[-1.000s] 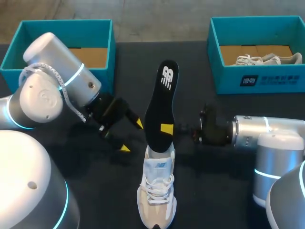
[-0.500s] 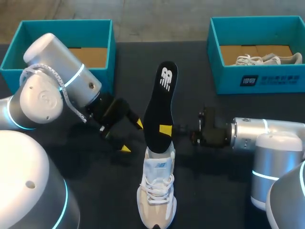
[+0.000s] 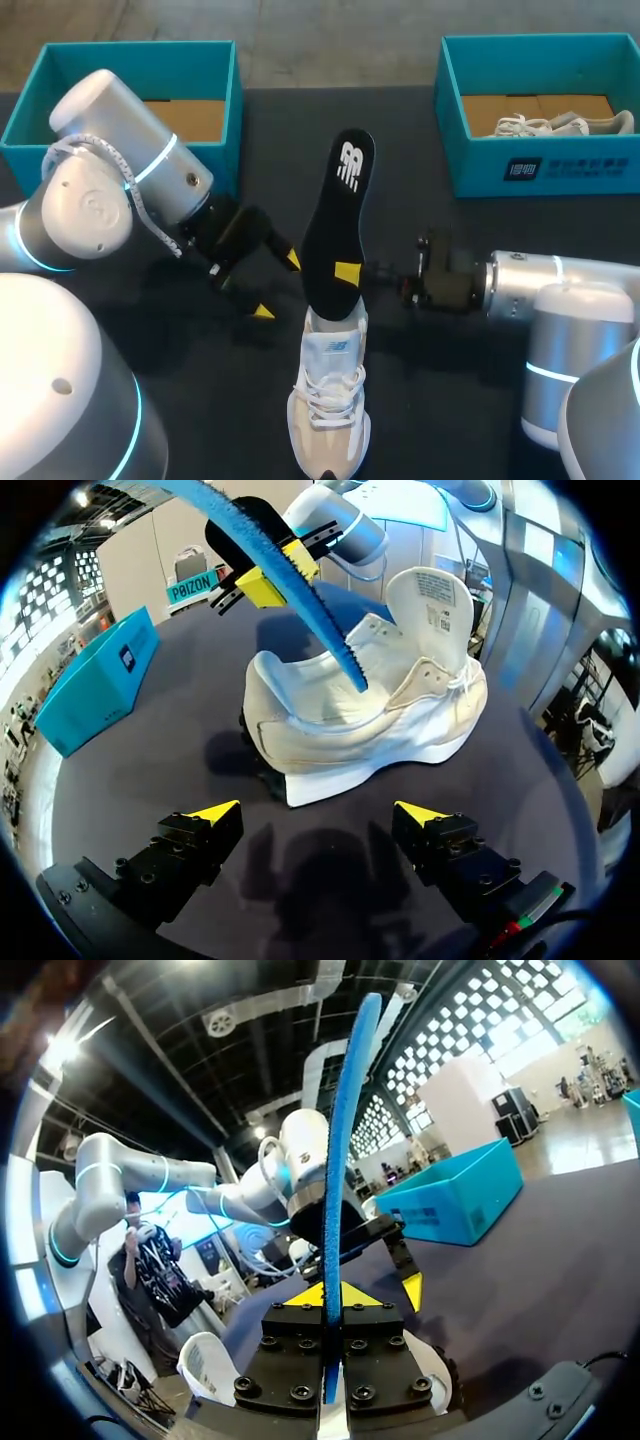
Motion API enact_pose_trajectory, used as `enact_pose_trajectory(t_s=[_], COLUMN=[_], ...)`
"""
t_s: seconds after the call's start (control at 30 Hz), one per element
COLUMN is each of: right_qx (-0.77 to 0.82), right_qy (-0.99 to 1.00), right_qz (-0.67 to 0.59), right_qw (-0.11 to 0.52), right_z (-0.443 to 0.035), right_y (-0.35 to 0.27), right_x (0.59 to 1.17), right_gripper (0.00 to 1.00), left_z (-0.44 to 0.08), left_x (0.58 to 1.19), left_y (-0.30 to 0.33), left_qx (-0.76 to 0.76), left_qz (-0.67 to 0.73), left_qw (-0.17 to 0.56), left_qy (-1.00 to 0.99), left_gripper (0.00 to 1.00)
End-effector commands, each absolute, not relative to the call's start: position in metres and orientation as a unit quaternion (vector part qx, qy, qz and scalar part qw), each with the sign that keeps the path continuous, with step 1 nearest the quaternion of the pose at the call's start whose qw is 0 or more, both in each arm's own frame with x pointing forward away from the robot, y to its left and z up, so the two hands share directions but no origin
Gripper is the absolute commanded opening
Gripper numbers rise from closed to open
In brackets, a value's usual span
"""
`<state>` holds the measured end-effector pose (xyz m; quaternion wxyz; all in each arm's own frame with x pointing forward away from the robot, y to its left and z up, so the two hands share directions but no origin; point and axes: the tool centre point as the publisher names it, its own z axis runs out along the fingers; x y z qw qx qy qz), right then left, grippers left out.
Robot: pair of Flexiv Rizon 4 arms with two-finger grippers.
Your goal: Take the shoe out of the shoebox, open the shoe tongue, remove and reinsert the insole, then place the shoe into the shoebox
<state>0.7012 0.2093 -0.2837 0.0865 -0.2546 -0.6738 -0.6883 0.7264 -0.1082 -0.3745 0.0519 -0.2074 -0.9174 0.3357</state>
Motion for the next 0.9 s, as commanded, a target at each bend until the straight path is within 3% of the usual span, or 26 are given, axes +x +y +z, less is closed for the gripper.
enact_pose_trajectory(t_s=[0.03, 0.9], right_qx=[-0.269, -0.301], right_qy=[-0.668, -0.677], right_qz=[-0.69, -0.666], right_qw=[0.071, 0.091], right_z=[-0.286, -0.303], right_y=[0.21, 0.209], right_x=[0.694, 0.701], right_gripper=[0.0, 0.0], left_z=[-0.374, -0.374], left_x=[0.725, 0.725], left_y=[-0.108, -0.108], left_qx=[-0.207, -0.207], left_qz=[0.334, 0.334], left_qw=[0.051, 0.051], left_qy=[-0.918, -0.918], left_gripper=[1.0, 1.0])
